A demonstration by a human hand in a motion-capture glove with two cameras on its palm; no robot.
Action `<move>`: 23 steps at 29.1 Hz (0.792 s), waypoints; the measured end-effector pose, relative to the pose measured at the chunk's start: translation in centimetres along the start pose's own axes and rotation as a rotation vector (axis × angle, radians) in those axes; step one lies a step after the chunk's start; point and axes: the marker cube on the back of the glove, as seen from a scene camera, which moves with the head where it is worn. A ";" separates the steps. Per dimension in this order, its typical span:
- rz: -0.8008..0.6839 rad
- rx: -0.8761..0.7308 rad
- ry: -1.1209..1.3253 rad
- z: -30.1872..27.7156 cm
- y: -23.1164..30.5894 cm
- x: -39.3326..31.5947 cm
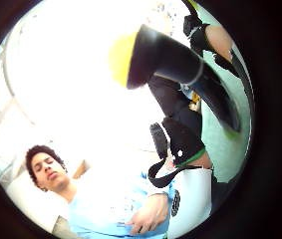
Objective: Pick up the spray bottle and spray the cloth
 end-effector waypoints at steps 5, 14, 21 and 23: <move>0.016 0.001 0.234 -4.1 4.9 0.4; 0.149 0.132 0.536 -12.2 15.8 3.4; 0.213 0.166 0.651 -14.9 20.9 5.6; 0.230 0.166 0.657 -15.2 21.7 6.2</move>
